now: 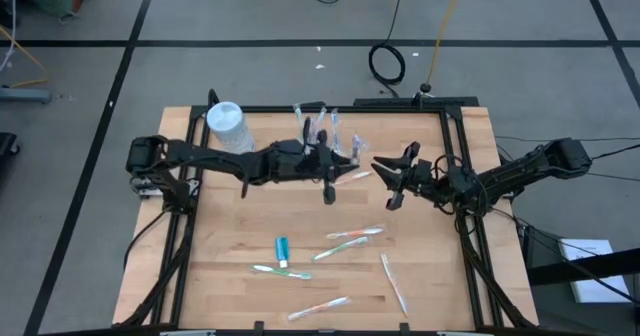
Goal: Pick & Place toothbrushing station
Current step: Put the purple toothbrush into the transparent organizer, then put the green toothbrush into the transparent organizer
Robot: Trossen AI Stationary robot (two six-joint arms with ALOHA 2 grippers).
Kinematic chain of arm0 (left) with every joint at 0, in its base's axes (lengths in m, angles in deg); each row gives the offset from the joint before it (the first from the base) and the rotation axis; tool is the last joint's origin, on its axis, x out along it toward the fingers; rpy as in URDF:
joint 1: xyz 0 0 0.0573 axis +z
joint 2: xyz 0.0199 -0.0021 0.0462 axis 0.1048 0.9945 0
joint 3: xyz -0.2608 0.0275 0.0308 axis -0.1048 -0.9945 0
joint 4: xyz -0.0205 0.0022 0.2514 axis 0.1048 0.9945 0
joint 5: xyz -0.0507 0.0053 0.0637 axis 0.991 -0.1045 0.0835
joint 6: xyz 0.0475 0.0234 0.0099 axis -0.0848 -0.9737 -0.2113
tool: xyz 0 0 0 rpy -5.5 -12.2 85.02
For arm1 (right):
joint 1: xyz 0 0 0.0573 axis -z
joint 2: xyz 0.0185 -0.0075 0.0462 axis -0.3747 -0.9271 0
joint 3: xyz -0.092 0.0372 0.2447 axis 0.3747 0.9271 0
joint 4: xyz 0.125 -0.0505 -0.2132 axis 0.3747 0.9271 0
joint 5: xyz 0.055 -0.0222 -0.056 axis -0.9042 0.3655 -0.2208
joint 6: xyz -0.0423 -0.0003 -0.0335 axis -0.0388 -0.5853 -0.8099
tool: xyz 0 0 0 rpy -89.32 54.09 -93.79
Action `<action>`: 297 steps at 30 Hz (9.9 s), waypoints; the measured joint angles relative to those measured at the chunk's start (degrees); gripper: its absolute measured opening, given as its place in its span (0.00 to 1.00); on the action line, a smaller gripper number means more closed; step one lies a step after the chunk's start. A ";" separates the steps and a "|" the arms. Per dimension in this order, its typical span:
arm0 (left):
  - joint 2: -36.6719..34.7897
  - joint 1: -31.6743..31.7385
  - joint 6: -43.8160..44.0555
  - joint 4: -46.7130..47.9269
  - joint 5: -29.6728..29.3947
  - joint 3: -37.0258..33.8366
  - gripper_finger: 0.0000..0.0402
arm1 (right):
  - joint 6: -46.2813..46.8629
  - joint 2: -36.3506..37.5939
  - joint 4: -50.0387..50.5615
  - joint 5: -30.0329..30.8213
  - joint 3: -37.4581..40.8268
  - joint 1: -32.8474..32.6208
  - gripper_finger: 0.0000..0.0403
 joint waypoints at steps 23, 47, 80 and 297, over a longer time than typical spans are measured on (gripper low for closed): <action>15.50 9.98 5.99 -8.49 -13.77 -3.26 0.06 | 0.00 0.02 0.45 -0.06 -0.05 0.04 0.20; 19.91 7.61 5.38 -9.31 -22.48 -3.23 0.40 | 0.00 0.04 0.43 -0.06 -0.05 0.04 0.20; -32.95 0.75 6.71 45.68 -20.97 -3.19 0.23 | 24.83 -8.77 21.57 -0.73 -0.09 25.77 0.43; 10.25 -30.44 22.58 37.92 6.48 -3.19 0.49 | 16.96 -8.98 70.56 -36.36 -15.21 24.95 0.28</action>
